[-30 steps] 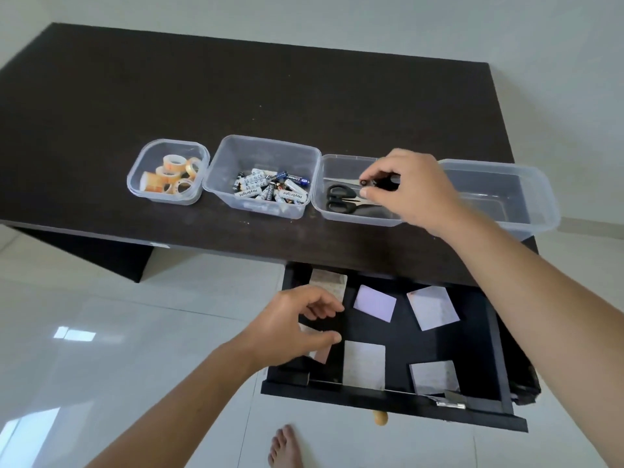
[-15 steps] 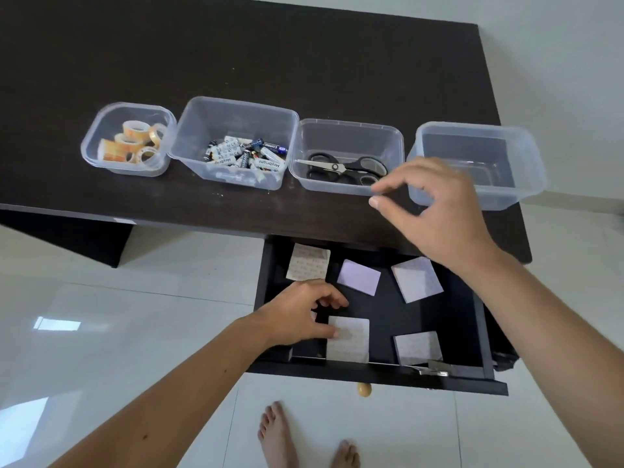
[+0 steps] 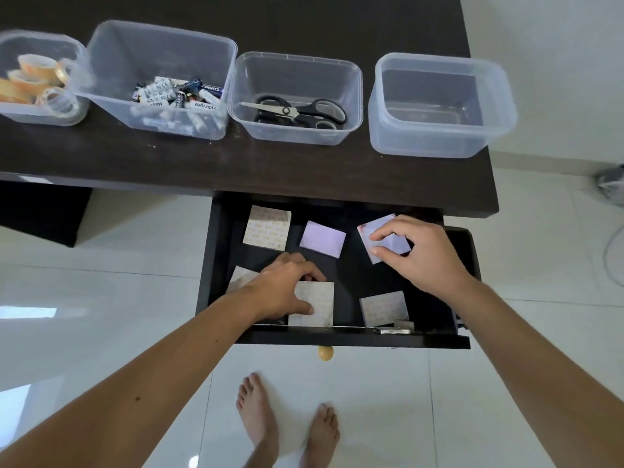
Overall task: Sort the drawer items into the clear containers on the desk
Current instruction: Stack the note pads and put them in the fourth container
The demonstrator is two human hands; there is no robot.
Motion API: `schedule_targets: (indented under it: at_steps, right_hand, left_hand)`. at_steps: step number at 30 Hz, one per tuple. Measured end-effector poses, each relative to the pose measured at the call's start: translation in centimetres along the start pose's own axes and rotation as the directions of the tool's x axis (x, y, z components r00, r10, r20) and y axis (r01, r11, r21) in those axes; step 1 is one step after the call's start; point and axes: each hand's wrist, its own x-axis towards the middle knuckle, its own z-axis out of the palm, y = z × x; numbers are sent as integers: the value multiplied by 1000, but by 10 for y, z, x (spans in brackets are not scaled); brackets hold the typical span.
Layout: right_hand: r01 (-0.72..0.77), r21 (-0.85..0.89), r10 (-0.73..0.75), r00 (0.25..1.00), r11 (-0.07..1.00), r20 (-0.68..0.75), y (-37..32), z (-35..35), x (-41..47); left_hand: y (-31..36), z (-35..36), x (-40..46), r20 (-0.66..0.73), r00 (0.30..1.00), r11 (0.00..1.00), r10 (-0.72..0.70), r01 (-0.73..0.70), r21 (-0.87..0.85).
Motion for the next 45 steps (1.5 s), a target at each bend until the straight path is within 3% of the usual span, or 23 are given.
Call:
schedule_targets:
  at_steps: [5, 9, 18, 23, 27, 35, 40, 45]
  right_hand:
    - [-26, -127, 52, 976, 992, 209, 7, 6, 15]
    - [-70, -319, 189, 914, 945, 360, 11, 13, 26]
    - [-101, -379, 263, 877, 920, 403, 9, 19, 21]
    - [-15, -441, 213, 889, 897, 405, 5, 21, 16]
    - [103, -480, 114, 908, 871, 402, 3, 21, 15]
    - [-81, -147, 134, 909, 986, 395, 3, 18, 7]
    - [-90, -84, 115, 920, 992, 375, 3, 18, 2]
    - [-176, 72, 137, 917, 982, 376, -14, 6, 1]
  left_hand:
    - [2, -2, -6, -5, 1000, 993, 9, -10, -119]
    - [5, -5, -11, 25, 1000, 977, 17, -12, -214]
    - [0, -6, -14, -31, 998, 933, 45, -53, -356]
    - [-1, -12, -15, -109, 994, 865, 29, -80, -495]
    - [-3, -20, -23, -90, 996, 777, -22, -40, -628]
    - [-9, -18, -38, -80, 993, 803, -88, 24, -595]
    - [-13, -16, -34, -142, 987, 704, -72, -50, -709]
    - [-15, -16, -32, -149, 986, 685, -70, -61, -726]
